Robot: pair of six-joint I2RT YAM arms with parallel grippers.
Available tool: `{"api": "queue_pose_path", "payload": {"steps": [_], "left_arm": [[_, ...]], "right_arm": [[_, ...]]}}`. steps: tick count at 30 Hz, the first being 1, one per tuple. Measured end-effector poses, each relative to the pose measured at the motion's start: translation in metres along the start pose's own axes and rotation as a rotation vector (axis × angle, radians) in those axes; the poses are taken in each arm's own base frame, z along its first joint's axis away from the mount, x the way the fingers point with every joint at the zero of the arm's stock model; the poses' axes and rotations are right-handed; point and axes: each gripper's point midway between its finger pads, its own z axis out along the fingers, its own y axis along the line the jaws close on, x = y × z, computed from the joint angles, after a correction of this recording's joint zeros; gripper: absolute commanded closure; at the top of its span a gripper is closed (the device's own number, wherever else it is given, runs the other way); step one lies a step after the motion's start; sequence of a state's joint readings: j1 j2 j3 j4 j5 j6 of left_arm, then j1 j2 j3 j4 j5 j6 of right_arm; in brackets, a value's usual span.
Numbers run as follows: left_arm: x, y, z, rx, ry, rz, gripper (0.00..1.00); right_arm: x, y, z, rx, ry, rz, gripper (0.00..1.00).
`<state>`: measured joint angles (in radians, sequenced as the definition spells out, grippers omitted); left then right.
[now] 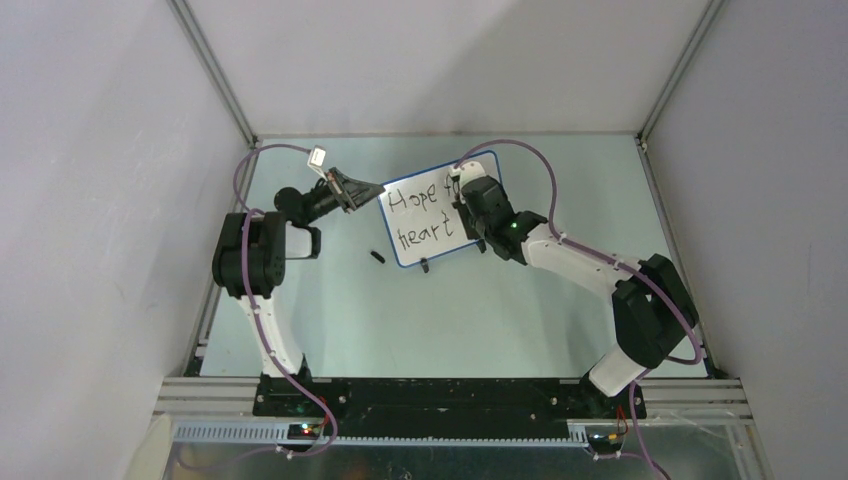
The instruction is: Write a sentence on the whiteboard
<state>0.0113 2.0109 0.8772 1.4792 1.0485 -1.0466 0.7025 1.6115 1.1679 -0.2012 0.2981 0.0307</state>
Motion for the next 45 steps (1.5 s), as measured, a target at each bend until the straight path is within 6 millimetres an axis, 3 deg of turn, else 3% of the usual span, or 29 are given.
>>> {"api": "queue_pose_path", "payload": {"steps": [32, 45], "left_arm": [[0.0, 0.0, 0.0, 0.0, -0.001, 0.0, 1.0], [0.0, 0.0, 0.0, 0.0, -0.001, 0.0, 1.0]], "right_arm": [[-0.002, 0.004, 0.008, -0.004, 0.011, -0.005, 1.0], [-0.001, 0.015, 0.006, -0.04, 0.015, -0.019, 1.0]]}}
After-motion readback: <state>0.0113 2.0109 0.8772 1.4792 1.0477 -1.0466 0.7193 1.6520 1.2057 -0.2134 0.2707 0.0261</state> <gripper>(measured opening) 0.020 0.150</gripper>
